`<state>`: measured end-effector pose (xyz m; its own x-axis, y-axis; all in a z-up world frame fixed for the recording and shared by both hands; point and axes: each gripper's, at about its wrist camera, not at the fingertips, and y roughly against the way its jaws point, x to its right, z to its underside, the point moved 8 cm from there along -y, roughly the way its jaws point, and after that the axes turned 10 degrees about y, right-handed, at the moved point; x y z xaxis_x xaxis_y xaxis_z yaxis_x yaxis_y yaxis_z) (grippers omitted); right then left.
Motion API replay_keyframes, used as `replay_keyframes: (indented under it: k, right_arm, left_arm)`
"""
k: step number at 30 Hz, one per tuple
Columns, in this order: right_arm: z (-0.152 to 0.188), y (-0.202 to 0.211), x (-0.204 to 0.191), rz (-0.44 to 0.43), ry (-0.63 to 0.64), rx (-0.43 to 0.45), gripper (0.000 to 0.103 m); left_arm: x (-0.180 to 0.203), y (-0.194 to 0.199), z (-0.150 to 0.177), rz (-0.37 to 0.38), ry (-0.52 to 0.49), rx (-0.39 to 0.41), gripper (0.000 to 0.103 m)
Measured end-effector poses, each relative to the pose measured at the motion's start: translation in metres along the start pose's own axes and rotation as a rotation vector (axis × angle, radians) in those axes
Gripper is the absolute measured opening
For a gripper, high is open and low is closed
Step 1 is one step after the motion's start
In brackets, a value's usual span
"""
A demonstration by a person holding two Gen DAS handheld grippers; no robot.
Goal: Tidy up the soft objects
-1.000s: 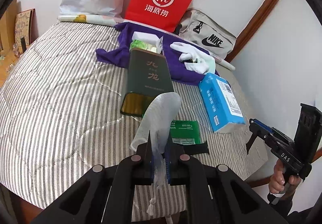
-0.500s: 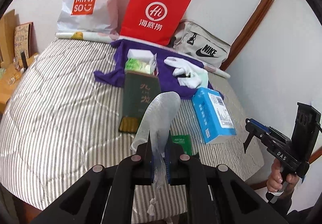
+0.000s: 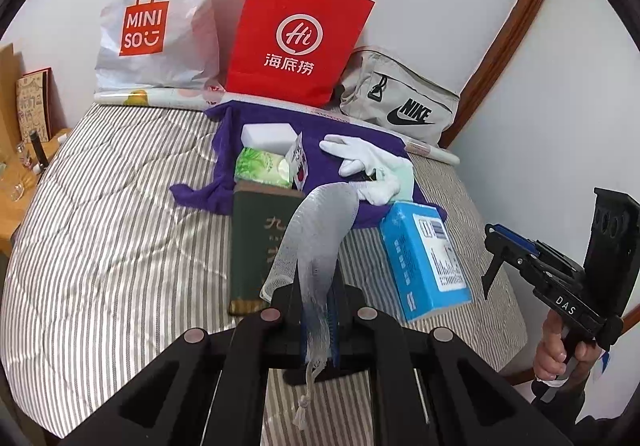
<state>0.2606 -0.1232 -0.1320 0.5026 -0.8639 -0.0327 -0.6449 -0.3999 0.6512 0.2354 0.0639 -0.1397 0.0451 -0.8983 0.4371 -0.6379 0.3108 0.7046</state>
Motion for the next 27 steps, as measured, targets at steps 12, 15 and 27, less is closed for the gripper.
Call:
replay_keyframes:
  k: [12,15,27]
  right_arm:
    - [-0.041,-0.027,0.017,0.004,0.016,0.008,0.029]
    - [-0.052,-0.037,0.022,0.002,0.025,0.012,0.029]
    - [-0.077,-0.087,0.044,-0.015,0.033,-0.001,0.029]
  left_arm:
    - [-0.004,-0.025,-0.040,-0.020,0.000,-0.004,0.008]
    - [-0.003,-0.035,-0.050,-0.023,0.002,-0.008,0.008]
    - [0.004,-0.082,-0.091,-0.037,0.004,-0.028,0.008]
